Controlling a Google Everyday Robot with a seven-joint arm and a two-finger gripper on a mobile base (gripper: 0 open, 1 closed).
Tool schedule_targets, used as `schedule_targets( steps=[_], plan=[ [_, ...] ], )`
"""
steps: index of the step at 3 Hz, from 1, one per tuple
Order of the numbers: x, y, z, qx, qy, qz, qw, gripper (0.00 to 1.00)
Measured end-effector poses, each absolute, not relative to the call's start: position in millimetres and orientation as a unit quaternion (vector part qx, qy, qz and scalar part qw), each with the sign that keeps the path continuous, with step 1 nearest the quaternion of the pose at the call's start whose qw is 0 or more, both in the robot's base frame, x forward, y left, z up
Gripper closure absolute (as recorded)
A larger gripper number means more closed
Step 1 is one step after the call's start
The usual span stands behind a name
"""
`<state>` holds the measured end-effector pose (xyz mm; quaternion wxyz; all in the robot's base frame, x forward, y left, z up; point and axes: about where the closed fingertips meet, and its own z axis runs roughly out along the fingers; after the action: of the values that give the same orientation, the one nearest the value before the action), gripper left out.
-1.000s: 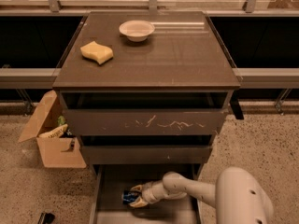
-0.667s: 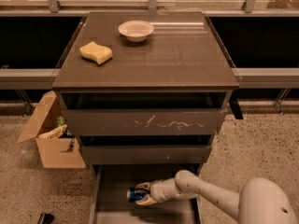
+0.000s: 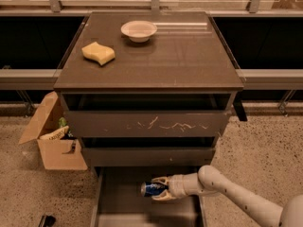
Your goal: Pick pepsi can from bottom drawer and place on counter
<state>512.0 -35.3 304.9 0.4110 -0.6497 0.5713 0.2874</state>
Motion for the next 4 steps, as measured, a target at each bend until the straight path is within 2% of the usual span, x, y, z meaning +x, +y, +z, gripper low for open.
schedule_targets(
  steps=[2, 3, 4],
  plan=[
    [509, -36, 334, -0.665, 0.551, 0.278, 0.419, 1.0],
    [501, -44, 391, -0.685, 0.527, 0.247, 0.438, 1.0],
    [476, -66, 488, -0.717, 0.494, 0.192, 0.453, 1.0]
  ],
)
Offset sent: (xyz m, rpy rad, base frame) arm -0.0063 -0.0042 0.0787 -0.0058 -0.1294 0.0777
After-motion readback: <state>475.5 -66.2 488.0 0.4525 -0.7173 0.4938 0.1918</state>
